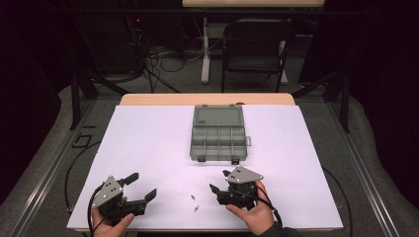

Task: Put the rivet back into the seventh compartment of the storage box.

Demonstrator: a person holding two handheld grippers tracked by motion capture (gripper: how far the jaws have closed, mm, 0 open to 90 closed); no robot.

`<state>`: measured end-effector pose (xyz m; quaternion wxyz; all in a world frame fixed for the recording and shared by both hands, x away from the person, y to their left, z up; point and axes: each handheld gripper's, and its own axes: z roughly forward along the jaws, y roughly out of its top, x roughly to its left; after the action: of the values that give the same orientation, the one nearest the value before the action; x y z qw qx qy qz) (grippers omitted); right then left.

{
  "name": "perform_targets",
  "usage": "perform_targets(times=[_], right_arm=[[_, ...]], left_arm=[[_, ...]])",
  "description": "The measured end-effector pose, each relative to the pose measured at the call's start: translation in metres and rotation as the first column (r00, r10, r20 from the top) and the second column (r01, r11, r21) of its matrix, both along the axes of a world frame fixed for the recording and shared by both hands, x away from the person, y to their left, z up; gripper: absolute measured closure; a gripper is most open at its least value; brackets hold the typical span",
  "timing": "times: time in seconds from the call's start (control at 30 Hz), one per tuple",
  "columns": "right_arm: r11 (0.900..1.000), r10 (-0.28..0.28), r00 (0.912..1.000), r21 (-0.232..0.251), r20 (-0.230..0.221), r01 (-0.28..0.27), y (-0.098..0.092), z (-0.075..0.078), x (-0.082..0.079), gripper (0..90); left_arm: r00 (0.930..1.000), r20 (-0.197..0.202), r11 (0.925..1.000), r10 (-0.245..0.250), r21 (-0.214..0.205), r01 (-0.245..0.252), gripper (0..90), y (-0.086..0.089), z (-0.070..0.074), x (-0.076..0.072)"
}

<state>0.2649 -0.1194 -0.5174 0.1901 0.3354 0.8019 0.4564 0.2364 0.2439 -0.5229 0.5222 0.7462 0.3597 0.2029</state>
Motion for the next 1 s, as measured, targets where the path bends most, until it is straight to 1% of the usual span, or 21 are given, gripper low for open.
perform_targets(times=[0.07, 0.1, 0.13, 0.23, 0.27, 0.3, 0.4, 0.47, 0.5, 0.53, 0.6, 0.7, 0.73, 0.8, 0.93, 1.0], right_arm=[[1.0000, 0.004, 1.0000, -0.004, 0.000, -0.004, 0.000, -0.001, -0.001, 36.9], [1.0000, 0.003, 1.0000, 0.006, -0.001, -0.003, 0.000, -0.002, -0.001, 37.0], [0.9999, 0.007, 0.9999, 0.012, -0.012, -0.006, 0.001, -0.004, -0.001, 37.9], [0.9999, 0.009, 0.9999, 0.009, -0.011, -0.009, 0.002, -0.007, -0.002, 38.1], [0.9999, 0.016, 0.9998, -0.004, -0.011, -0.016, 0.004, -0.009, -0.002, 38.9], [0.9996, 0.025, 0.9996, -0.013, -0.016, -0.025, 0.005, -0.011, -0.002, 39.3], [0.9992, 0.035, 0.9988, -0.018, -0.033, -0.035, 0.009, -0.017, -0.003, 40.5], [0.9985, 0.050, 0.9973, -0.017, -0.054, -0.051, 0.012, -0.019, -0.004, 41.2], [0.9983, 0.057, 0.9966, -0.008, -0.060, -0.057, 0.014, -0.020, -0.005, 41.7], [0.9974, 0.071, 0.9950, -0.009, -0.069, -0.072, 0.017, -0.021, -0.006, 43.1], [0.9961, 0.087, 0.9936, -0.010, -0.073, -0.088, 0.022, -0.023, -0.009, 44.6], [0.9922, 0.121, 0.9885, -0.018, -0.090, -0.123, 0.031, -0.027, -0.014, 48.6], [0.9912, 0.131, 0.9878, -0.008, -0.084, -0.132, 0.035, -0.029, -0.015, 49.6], [0.9879, 0.151, 0.9828, -0.019, -0.106, -0.154, 0.039, -0.030, -0.018, 51.6], [0.9844, 0.171, 0.9763, -0.016, -0.132, -0.175, 0.046, -0.035, -0.021, 56.1], [0.9832, 0.177, 0.9757, -0.023, -0.130, -0.181, 0.049, -0.037, -0.022, 57.1]], left_arm=[[1.0000, -0.005, 1.0000, -0.003, 0.003, 0.003, 14.8, 0.000, 0.000, 0.000], [1.0000, -0.005, 1.0000, -0.002, 0.003, 0.002, 14.8, 0.000, 0.000, 0.000], [1.0000, -0.002, 1.0000, 0.002, -0.001, -0.002, 14.8, 0.000, 0.000, 0.000], [1.0000, -0.003, 1.0000, 0.001, 0.000, -0.001, 14.8, 0.000, 0.000, 0.000], [1.0000, -0.002, 1.0000, 0.001, 0.000, -0.001, 14.8, 0.000, 0.000, 0.000], [1.0000, -0.002, 1.0000, 0.000, 0.000, 0.000, 14.8, 0.000, 0.000, 0.000], [1.0000, -0.002, 1.0000, 0.000, 0.001, 0.000, 14.8, 0.000, 0.000, 0.000], [1.0000, -0.003, 1.0000, -0.001, 0.001, 0.001, 14.9, 0.000, 0.000, 0.000], [1.0000, -0.002, 1.0000, -0.001, 0.000, 0.001, 14.8, 0.000, 0.000, 0.000], [1.0000, -0.003, 1.0000, -0.001, 0.000, 0.001, 14.8, 0.000, 0.000, 0.000], [1.0000, -0.003, 1.0000, -0.002, 0.000, 0.002, 14.9, 0.000, 0.000, 0.000], [1.0000, -0.002, 1.0000, -0.004, 0.001, 0.004, 14.9, 0.000, 0.000, 0.000], [1.0000, -0.002, 1.0000, -0.005, 0.001, 0.005, 14.8, 0.000, 0.000, 0.000], [1.0000, -0.003, 1.0000, -0.005, 0.000, 0.005, 14.8, 0.000, 0.000, 0.000], [1.0000, -0.004, 1.0000, -0.007, 0.002, 0.007, 14.8, 0.000, 0.000, 0.000], [1.0000, -0.006, 1.0000, -0.007, 0.003, 0.007, 14.9, 0.000, 0.000, 0.001]])
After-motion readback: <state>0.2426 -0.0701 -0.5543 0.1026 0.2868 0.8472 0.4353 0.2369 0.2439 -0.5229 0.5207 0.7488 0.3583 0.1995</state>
